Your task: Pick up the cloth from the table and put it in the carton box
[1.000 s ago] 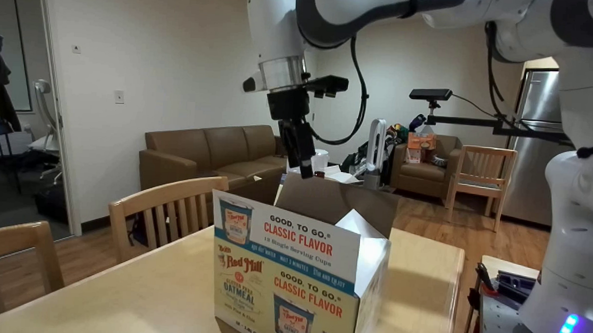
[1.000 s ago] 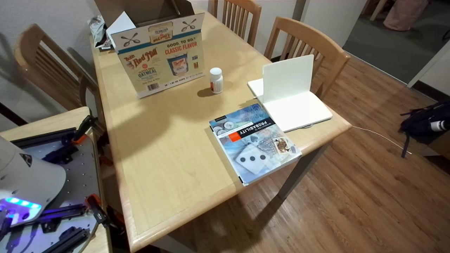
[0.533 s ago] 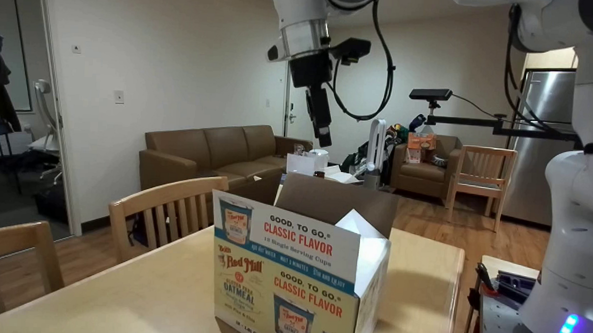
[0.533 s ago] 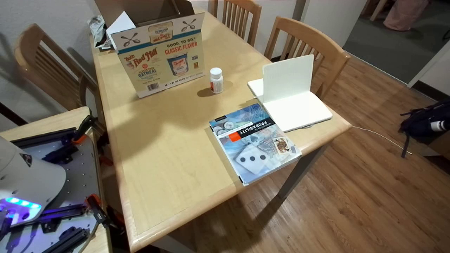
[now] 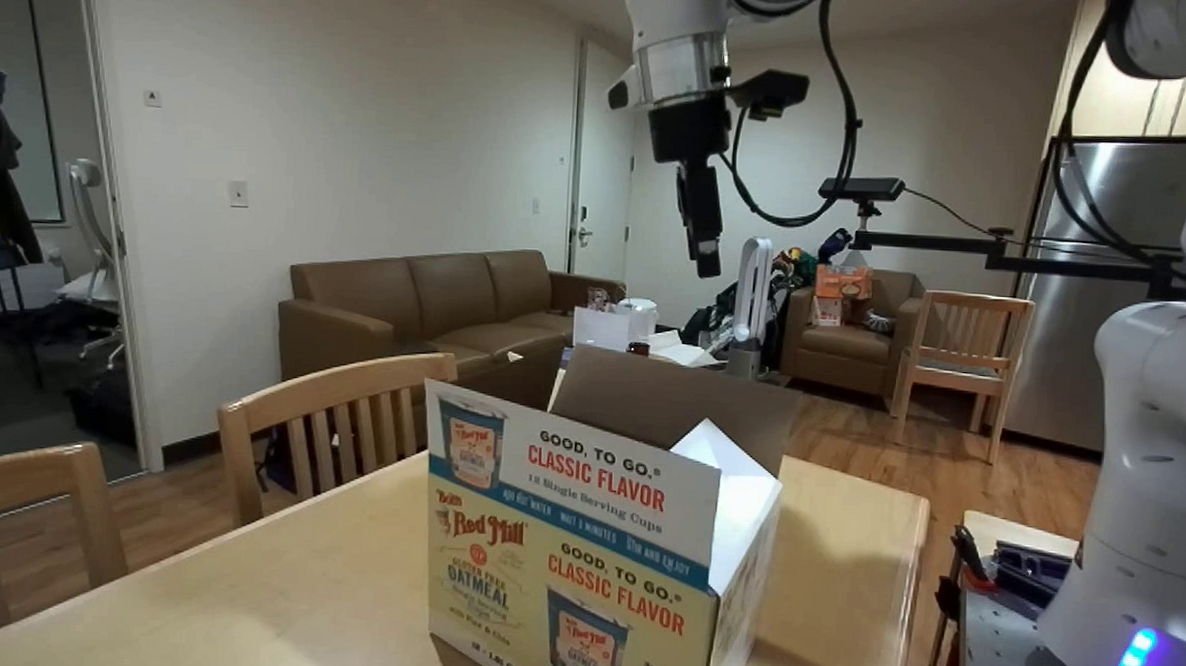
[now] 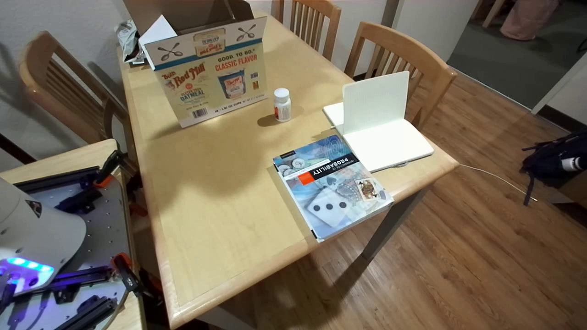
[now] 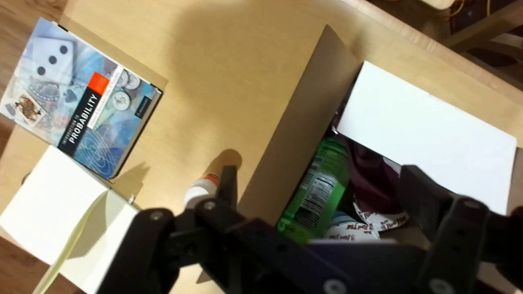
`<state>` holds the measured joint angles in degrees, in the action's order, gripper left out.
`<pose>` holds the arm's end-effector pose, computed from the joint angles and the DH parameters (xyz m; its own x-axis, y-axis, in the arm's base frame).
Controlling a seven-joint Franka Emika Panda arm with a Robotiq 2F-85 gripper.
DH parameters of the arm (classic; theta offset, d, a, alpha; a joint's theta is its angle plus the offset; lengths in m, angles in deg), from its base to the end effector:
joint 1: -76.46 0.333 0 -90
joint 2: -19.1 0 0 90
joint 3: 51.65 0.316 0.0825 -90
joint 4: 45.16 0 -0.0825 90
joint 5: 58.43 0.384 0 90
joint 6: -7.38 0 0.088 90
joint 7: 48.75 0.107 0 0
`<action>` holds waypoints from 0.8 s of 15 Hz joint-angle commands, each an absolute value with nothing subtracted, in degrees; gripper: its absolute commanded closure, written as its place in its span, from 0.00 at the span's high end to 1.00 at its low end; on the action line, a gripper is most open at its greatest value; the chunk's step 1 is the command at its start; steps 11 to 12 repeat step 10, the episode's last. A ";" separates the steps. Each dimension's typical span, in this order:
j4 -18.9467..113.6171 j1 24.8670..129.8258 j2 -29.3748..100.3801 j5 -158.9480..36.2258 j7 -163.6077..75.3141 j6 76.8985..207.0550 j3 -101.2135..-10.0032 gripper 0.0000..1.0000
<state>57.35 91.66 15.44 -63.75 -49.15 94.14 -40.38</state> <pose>0.4674 0.2240 0.5530 0.8756 0.4345 -0.2110 0.4619 -0.8810 0.1025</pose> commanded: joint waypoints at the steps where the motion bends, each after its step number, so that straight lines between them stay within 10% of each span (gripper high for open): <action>1: 70.18 89.56 5.32 -66.40 -53.00 100.06 -41.13 1.00; 12: 79.66 87.97 -0.86 -66.29 -55.19 104.22 -43.86 1.00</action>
